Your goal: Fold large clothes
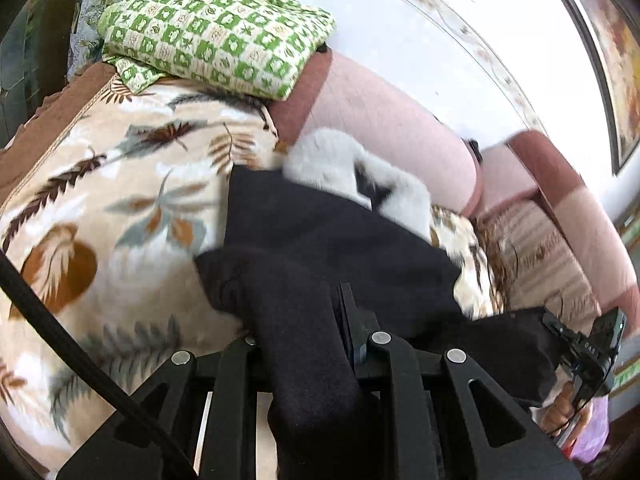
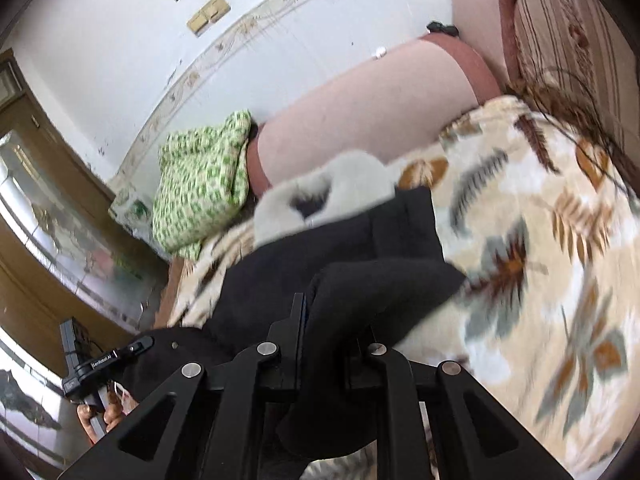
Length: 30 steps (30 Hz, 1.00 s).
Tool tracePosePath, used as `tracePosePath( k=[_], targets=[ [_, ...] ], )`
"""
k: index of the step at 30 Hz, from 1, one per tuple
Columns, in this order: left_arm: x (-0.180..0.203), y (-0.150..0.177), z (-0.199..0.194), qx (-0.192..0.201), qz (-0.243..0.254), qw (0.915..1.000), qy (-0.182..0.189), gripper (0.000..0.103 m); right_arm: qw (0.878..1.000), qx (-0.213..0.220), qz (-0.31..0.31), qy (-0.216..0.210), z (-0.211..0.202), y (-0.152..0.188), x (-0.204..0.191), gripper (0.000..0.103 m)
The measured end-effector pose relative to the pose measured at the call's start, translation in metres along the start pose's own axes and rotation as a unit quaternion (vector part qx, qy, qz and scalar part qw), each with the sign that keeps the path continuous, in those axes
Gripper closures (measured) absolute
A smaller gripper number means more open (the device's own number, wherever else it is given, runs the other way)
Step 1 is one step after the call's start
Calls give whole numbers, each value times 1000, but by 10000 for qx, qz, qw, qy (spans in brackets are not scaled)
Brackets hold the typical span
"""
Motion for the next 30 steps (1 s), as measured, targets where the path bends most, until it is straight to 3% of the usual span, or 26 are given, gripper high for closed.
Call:
tracePosePath(
  k=[6, 11, 17, 21, 26, 30],
  targets=[
    [-7, -65, 68, -105, -499, 9985, -188, 85, 9987, 131, 399, 303, 66, -63, 21, 89],
    [-23, -100, 141, -252, -819, 9952, -480, 85, 9950, 131, 680, 722, 135, -95, 67, 89],
    [-41, -96, 231, -630, -742, 9905, -969, 84, 9880, -287, 743, 1327, 222, -77, 127, 89],
    [-54, -83, 280, -766, -795, 9870, -1169, 83, 9842, -465, 847, 1481, 263, -58, 158, 88],
    [-60, -74, 310, -769, -769, 9863, -1238, 82, 9804, -724, 914, 1590, 299, -37, 184, 88],
    [-65, -69, 327, -750, -841, 9863, -1207, 81, 9787, -719, 1283, 1431, 314, -26, 201, 88]
  ],
)
Point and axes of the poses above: each gripper's, at about its wrist camera, not at the fingertips, and z roughly the way its jaws point, x to its right, y to its underside, the point moved 10 cm from there along z, roughly the way its jaws point, and after that the axes turned 13 degrees about x, right-handed, at the moved point
